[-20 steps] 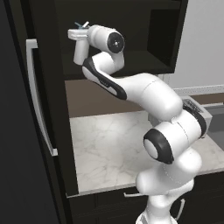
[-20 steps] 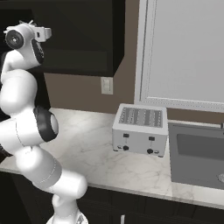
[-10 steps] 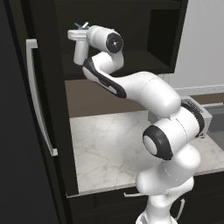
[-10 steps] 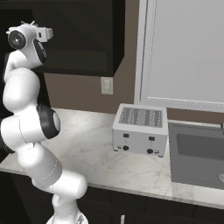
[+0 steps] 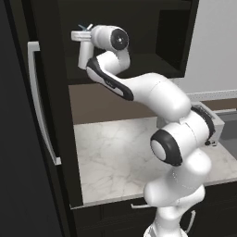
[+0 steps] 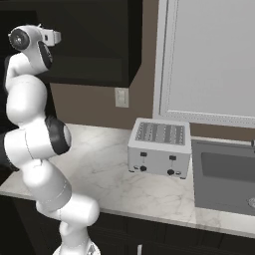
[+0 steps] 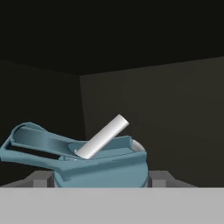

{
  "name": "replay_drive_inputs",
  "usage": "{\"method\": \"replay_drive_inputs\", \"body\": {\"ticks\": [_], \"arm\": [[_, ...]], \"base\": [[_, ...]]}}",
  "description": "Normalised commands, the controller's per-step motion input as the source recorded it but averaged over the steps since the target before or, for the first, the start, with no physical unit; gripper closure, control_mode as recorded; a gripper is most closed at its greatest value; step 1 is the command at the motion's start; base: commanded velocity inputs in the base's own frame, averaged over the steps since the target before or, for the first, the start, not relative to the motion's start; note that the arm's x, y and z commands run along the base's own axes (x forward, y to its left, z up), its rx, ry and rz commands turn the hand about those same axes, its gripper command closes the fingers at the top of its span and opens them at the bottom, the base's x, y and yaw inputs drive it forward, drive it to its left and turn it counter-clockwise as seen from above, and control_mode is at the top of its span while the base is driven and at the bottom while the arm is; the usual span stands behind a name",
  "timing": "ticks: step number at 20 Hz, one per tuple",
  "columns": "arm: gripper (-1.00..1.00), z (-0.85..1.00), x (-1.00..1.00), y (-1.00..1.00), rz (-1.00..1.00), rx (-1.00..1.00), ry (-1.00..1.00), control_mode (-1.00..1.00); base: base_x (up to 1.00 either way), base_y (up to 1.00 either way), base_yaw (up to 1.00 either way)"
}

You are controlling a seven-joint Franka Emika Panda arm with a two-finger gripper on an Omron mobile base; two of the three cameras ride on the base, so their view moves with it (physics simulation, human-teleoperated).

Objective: Sort all alcoholic drinks to one cabinet, and non-alcoholic drinks to the other.

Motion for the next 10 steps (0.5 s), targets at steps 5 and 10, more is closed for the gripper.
{"method": "replay_drive_inputs", "body": {"ticks": [5,10], "arm": [[-1.0,-0.18,0.18,0.13,0.0,-0.02,0.12,-1.0],[-1.0,-0.03,0.03,0.03,0.0,0.0,0.07,-1.0]], "base": [[0.0,0.0,0.0],[0.0,0.0,0.0]]}}
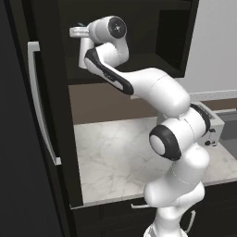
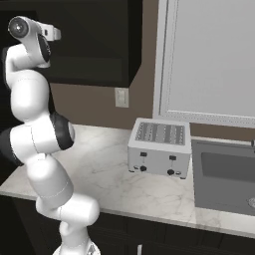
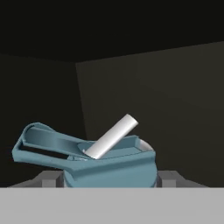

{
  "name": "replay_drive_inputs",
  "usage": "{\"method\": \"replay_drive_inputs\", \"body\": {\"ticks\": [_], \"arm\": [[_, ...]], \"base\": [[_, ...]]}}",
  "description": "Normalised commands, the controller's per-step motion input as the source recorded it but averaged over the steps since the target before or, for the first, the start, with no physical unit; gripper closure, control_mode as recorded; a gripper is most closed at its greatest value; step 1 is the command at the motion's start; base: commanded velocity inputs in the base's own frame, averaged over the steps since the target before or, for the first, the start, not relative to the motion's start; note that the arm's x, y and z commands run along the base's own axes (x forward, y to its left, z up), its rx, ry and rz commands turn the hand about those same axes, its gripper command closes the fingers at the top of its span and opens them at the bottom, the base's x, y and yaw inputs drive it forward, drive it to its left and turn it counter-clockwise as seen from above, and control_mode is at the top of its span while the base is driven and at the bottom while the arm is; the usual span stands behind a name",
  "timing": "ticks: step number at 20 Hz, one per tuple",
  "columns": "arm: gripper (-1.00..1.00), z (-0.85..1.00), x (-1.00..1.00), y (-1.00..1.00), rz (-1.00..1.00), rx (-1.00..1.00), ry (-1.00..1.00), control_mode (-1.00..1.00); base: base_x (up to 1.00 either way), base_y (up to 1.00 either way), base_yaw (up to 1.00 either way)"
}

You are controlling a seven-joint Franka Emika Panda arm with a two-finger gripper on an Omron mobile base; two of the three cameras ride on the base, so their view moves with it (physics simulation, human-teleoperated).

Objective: Sort all alcoholic drinks to one cabinet, and non-alcoholic drinks to the other.

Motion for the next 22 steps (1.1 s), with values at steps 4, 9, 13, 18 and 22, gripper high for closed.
{"method": "replay_drive_inputs", "body": {"ticks": [4,9,13,18,22], "arm": [[-1.0,0.0,0.0,0.0,0.0,0.0,0.01,-1.0],[-1.0,0.0,-0.02,0.0,0.0,0.0,0.0,-1.0],[-1.0,0.0,-0.07,0.0,0.0,0.0,0.0,-1.0],[-1.0,0.0,-0.23,0.0,0.0,0.0,0.0,-1.0],[-1.0,0.0,-0.17,0.0,0.0,0.0,-0.09,-1.0]], "base": [[0.0,0.0,0.0],[0.0,0.0,0.0],[0.0,0.0,0.0],[0.0,0.0,0.0],[0.0,0.0,0.0]]}}
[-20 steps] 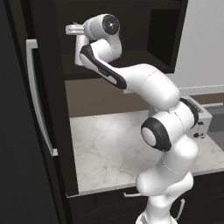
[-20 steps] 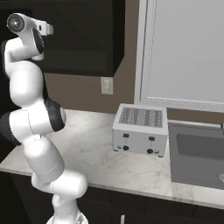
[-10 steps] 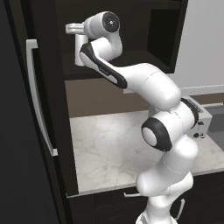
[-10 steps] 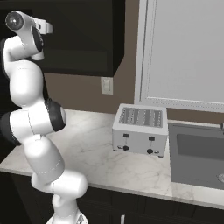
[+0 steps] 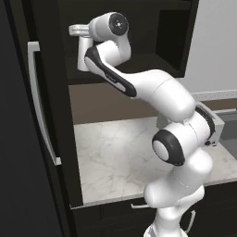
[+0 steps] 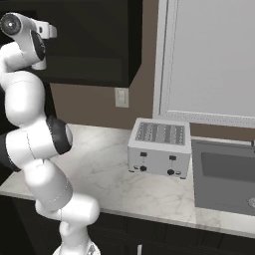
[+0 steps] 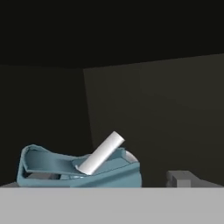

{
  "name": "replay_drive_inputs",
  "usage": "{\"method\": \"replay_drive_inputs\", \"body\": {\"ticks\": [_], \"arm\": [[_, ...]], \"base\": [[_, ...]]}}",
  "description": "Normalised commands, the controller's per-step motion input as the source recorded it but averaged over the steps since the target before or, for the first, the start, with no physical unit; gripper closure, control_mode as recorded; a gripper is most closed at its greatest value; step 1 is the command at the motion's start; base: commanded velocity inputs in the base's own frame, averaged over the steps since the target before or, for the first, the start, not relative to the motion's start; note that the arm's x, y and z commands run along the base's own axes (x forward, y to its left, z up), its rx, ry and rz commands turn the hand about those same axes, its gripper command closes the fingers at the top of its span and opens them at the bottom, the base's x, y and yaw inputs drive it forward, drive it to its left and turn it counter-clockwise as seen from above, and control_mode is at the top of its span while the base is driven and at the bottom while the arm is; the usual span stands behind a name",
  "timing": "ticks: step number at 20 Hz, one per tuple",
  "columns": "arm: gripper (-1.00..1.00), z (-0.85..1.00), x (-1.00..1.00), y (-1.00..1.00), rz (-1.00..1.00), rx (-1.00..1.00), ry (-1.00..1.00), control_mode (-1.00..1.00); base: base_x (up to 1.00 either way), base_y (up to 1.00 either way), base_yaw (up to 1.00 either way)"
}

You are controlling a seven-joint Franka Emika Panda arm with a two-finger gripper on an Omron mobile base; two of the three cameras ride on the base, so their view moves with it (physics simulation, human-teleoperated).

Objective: Sort all alcoholic drinks to one cabinet, and non-alcoholic drinks to the other.

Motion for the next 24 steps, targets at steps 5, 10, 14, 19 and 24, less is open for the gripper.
{"method": "replay_drive_inputs", "body": {"ticks": [5,10,14,19,24], "arm": [[-1.0,0.0,-0.06,0.0,0.0,0.0,-0.1,-1.0],[-1.0,0.0,0.0,0.0,0.0,0.0,-0.05,-1.0],[-1.0,0.0,-0.01,0.0,0.0,0.0,0.0,-1.0],[-1.0,0.01,-0.2,0.0,0.01,0.02,0.0,-1.0],[-1.0,0.1,-0.34,-0.01,0.02,0.02,0.0,-1.0]], "base": [[0.0,0.0,0.0],[0.0,0.0,0.0],[0.0,0.0,0.0],[0.0,0.0,0.0],[0.0,0.0,0.0]]}}
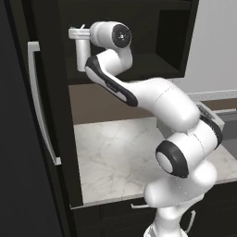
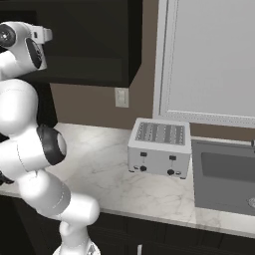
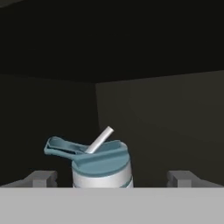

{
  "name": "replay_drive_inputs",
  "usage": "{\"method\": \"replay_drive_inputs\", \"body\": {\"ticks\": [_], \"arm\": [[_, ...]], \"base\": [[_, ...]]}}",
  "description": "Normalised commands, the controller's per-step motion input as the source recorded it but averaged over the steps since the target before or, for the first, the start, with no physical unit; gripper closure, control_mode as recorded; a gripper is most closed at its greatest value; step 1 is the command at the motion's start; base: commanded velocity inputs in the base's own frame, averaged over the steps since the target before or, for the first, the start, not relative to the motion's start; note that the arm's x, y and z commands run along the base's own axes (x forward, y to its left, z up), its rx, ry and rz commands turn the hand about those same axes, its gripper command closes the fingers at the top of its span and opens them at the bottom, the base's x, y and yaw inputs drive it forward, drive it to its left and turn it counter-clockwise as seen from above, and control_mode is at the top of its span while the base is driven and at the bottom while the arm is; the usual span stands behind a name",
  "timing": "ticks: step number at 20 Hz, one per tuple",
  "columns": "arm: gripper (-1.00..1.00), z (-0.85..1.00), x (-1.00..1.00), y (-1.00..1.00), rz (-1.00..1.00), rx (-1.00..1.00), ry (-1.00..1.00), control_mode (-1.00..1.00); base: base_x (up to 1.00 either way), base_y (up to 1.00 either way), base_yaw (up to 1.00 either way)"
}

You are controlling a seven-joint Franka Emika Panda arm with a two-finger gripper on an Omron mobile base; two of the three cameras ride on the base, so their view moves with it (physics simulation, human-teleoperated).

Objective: Sort all alcoholic drinks to one cabinet, and non-alcoholic drinks to the other.

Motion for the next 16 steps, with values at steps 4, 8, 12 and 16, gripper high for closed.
{"method": "replay_drive_inputs", "body": {"ticks": [4,8,12,16], "arm": [[-1.0,0.1,-0.05,-0.01,0.04,0.04,0.0,-1.0],[-1.0,0.13,-0.09,-0.06,0.09,0.04,0.0,-1.0],[-1.0,0.16,-0.61,-0.28,0.07,0.01,0.0,-1.0],[-1.0,0.07,-0.98,-0.53,0.03,0.0,0.0,-1.0]], "base": [[0.0,0.0,0.0],[0.0,0.0,0.0],[0.0,0.0,0.0],[0.0,0.0,0.0]]}}
